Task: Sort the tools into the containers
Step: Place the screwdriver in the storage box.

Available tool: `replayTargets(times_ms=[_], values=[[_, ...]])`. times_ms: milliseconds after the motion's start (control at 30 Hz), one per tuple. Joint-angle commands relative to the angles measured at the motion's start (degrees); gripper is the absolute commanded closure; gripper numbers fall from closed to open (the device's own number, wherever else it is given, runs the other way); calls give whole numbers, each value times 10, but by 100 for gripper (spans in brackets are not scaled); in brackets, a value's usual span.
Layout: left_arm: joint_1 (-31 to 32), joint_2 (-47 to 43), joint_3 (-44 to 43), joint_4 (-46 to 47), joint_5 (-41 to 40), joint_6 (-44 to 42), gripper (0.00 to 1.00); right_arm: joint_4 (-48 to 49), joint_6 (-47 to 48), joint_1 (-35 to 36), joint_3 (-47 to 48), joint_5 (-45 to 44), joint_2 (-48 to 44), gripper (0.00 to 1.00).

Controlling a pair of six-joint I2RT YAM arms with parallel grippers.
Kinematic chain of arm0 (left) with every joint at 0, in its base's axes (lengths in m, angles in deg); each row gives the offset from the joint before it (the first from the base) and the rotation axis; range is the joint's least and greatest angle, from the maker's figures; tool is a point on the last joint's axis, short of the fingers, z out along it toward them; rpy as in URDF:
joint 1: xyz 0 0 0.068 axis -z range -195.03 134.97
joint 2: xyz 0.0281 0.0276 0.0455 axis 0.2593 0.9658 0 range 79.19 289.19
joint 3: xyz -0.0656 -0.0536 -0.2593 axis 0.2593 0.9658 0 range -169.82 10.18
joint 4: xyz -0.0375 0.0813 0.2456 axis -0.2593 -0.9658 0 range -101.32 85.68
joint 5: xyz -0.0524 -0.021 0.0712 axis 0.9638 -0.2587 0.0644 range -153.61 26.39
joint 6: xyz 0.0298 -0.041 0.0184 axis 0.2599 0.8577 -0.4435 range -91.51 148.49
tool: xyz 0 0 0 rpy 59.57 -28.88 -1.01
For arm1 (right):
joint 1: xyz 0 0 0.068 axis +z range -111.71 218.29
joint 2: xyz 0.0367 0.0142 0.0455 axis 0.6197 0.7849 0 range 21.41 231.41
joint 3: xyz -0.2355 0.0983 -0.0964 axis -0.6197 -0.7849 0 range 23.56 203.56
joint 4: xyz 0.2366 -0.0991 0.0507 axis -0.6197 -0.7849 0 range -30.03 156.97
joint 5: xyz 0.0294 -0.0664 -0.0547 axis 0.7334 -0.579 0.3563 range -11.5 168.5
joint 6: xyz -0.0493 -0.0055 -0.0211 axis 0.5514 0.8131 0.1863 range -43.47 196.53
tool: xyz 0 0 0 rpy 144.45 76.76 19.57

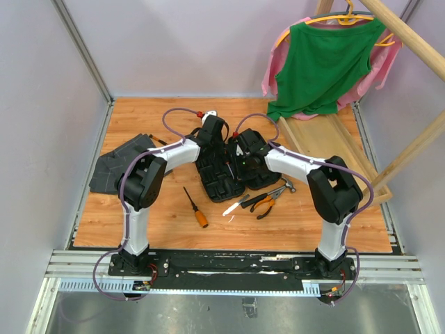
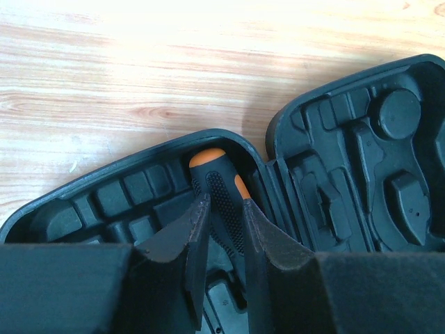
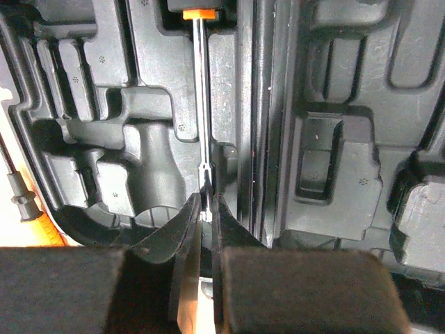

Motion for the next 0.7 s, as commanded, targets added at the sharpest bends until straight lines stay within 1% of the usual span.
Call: replayTargets(times_ms=[0,667], values=[[-6,91,53,-194,-30,-42,73,-135,18,7,-55,-83,93,99],[0,110,48,-191,-20,-49,75,-114,15,7,-89,-91,185,99]])
